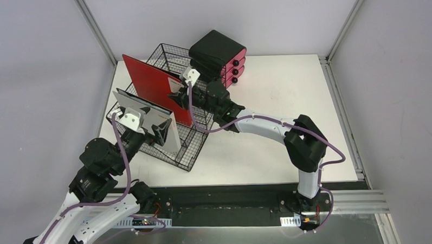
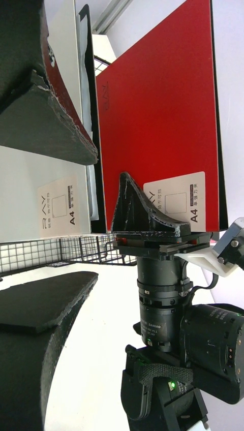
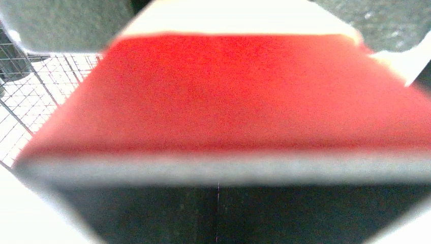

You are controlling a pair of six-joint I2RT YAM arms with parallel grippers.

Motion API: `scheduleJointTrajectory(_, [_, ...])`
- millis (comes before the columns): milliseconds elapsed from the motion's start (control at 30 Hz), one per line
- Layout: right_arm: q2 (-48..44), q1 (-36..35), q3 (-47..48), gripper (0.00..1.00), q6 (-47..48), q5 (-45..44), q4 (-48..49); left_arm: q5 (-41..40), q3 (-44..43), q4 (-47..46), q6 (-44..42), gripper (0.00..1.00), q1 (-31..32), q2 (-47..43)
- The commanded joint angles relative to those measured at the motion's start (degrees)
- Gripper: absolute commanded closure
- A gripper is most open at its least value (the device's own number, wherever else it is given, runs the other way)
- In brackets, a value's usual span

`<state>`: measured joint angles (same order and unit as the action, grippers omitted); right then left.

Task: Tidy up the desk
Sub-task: Place the folder in the storage box.

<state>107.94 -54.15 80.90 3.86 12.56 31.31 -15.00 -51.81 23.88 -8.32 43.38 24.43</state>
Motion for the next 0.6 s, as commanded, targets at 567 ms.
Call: scheduleJointTrajectory(567, [0.3, -3.7, -2.3, 0.86, -5.7, -6.3, 1.1, 0.3, 0.8, -3.1, -0.9, 0.21, -1.1, 0.4])
